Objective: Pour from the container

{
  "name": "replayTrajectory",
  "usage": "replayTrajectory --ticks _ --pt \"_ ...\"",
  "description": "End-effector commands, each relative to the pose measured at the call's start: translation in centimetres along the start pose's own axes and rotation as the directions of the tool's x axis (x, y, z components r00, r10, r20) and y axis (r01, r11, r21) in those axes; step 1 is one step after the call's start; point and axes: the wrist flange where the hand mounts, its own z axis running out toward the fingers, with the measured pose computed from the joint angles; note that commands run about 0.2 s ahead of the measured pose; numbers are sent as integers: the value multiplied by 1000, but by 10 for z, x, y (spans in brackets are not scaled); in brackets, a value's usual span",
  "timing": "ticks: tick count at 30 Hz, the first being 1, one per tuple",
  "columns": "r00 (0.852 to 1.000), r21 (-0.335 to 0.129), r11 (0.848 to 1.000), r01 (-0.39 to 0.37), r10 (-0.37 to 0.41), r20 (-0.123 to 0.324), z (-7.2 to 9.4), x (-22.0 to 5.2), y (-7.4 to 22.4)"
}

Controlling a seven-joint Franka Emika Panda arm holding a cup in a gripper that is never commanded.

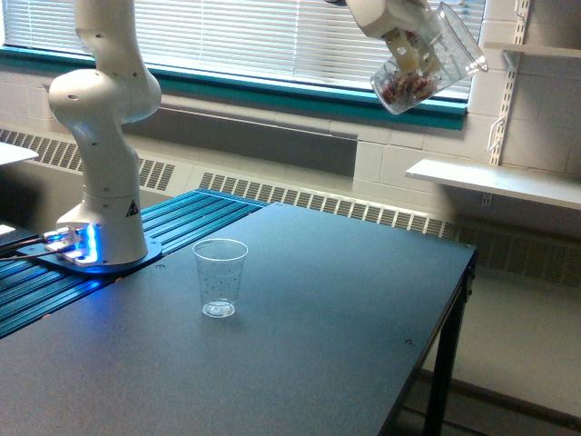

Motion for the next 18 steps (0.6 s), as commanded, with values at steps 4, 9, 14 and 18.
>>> replayTrajectory --ticks 4,9,14,18 --pt "964 -37 981 -192 195 180 -17 -40 32" --pt "953 -124 969 -213 233 192 -26 -47 85" --pt "933 -160 946 -281 308 187 -41 -56 129" --pt "902 -209 915 -345 385 197 -34 -67 168"
